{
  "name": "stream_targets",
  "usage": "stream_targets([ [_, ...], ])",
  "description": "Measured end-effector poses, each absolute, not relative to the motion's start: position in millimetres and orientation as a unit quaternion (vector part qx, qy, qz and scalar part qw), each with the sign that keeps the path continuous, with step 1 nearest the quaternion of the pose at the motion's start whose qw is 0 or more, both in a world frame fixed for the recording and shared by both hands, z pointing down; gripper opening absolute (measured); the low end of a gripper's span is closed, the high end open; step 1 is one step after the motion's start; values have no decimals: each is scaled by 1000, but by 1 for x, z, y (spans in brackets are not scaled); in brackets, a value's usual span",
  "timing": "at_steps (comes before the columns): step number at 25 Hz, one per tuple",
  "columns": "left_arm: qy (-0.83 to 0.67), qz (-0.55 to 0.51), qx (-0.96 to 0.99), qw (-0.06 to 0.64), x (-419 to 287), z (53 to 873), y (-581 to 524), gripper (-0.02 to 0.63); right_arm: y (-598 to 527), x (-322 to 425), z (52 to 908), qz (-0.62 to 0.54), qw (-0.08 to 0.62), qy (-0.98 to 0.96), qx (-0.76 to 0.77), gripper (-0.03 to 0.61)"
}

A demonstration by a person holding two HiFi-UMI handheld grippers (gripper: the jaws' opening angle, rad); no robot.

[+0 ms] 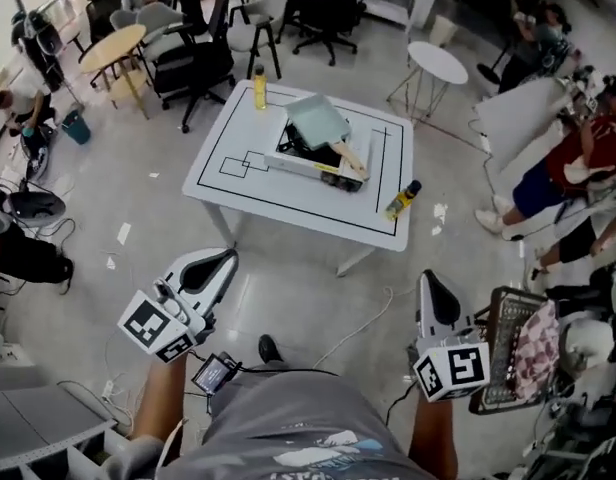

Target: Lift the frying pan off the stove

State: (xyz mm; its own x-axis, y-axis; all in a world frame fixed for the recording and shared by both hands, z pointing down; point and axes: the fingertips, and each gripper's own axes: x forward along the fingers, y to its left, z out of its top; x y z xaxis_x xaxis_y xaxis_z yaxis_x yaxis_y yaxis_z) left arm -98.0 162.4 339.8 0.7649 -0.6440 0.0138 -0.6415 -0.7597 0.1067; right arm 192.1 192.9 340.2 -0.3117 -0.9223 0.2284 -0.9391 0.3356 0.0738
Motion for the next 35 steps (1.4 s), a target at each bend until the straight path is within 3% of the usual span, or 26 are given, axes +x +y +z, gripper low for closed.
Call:
stream_targets([
  [21,-387,-52,919,51,-199,347,116,-5,112,115,331,3,146,-819,554,11],
  [35,-443,-17,895,53,-197,345,62,-5,6,123,354,27,141,-848,510,12],
])
